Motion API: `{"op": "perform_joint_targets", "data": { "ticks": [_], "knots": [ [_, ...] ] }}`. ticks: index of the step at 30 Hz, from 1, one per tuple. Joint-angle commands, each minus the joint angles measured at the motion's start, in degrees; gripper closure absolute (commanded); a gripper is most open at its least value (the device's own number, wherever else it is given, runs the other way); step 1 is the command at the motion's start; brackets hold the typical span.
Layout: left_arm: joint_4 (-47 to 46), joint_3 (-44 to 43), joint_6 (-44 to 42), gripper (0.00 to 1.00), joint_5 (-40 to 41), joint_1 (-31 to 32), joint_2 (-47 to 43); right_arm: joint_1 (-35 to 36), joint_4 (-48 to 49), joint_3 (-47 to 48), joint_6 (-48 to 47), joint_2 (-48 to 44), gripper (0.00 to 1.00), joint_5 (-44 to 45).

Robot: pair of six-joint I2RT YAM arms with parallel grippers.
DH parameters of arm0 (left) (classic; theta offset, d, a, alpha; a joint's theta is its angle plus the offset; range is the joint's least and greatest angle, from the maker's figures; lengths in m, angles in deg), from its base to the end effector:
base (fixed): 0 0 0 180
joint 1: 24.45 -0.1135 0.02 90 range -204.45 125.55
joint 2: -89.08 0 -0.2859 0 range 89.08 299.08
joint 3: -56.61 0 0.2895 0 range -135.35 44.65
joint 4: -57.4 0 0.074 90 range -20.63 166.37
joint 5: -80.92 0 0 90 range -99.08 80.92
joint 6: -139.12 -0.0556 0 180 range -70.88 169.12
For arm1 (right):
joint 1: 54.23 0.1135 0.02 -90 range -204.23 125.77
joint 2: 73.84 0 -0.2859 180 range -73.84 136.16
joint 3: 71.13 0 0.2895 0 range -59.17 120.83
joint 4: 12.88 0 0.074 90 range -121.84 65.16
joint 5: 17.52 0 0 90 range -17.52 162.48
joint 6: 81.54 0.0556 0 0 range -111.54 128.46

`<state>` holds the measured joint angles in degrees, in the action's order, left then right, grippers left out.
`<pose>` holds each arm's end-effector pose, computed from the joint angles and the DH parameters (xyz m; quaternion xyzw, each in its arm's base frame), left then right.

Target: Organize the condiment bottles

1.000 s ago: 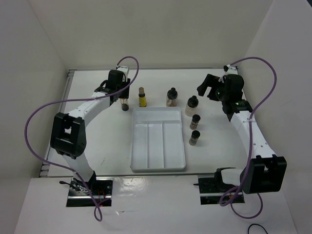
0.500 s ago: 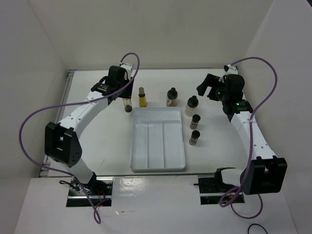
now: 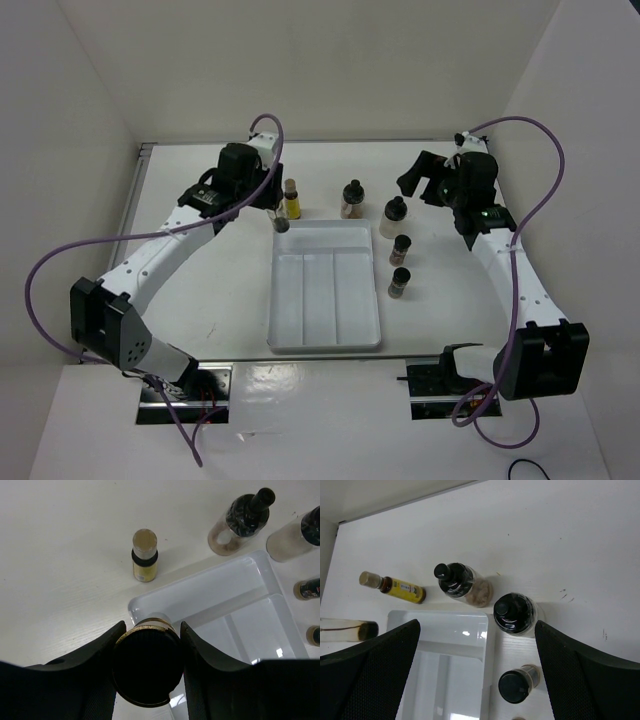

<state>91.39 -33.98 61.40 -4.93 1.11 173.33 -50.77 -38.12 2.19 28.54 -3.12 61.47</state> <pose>0.3570 -0.1663 0.3699 0.0803 0.8515 -0.1384 0.4994 0.3322 0.0307 0.3470 0.0671 0.8273 0.1907 0.5241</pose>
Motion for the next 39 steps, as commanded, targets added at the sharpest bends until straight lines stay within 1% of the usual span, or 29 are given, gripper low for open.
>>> {"op": "perform_joint_targets", "data": {
  "ticks": [1,10,12,15,23,26,32,35,37,38,39],
  "knots": [
    [-7.2,1.1,2.3,0.79,-0.5,0.9,-0.6,1.0,2.8,0.9,0.2,-1.1,0.00,-1.3],
    [-14.2,4.5,4.2,0.78,3.5,2.7,3.2,1.0,2.8,0.3,0.2,-1.6,0.00,-0.8],
    [-14.2,4.5,4.2,0.78,4.3,2.7,4.3,1.0,2.8,0.3,0.2,-1.6,0.00,-0.8],
    [-14.2,4.5,3.5,0.78,7.7,3.3,6.5,1.0,2.8,0.3,0.2,-1.6,0.00,-1.4],
    [-14.2,4.5,4.6,0.78,9.4,3.3,9.4,2.6,3.3,2.8,0.2,0.7,0.00,-2.7],
    [-14.2,5.5,5.2,0.74,10.0,3.3,10.1,4.4,3.3,4.5,-0.4,2.3,0.00,-2.2],
    [-14.2,6.1,5.2,0.57,11.1,3.8,10.6,7.4,3.3,8.9,-0.9,5.9,0.00,-0.9],
    [-13.7,6.7,5.2,0.53,11.8,4.3,10.6,8.8,3.3,10.7,-1.5,7.7,0.00,-0.2],
    [-13.7,7.3,5.2,0.53,12.4,4.8,10.6,9.6,3.3,12.4,-2.1,9.5,0.00,0.3],
    [-13.7,7.3,5.2,0.51,12.9,4.8,10.6,10.5,3.3,12.9,-2.1,10.1,0.00,0.3],
    [-13.7,7.3,5.7,0.46,12.9,4.8,10.6,10.5,3.3,13.6,-2.8,10.8,0.00,0.8]
  ]
}}
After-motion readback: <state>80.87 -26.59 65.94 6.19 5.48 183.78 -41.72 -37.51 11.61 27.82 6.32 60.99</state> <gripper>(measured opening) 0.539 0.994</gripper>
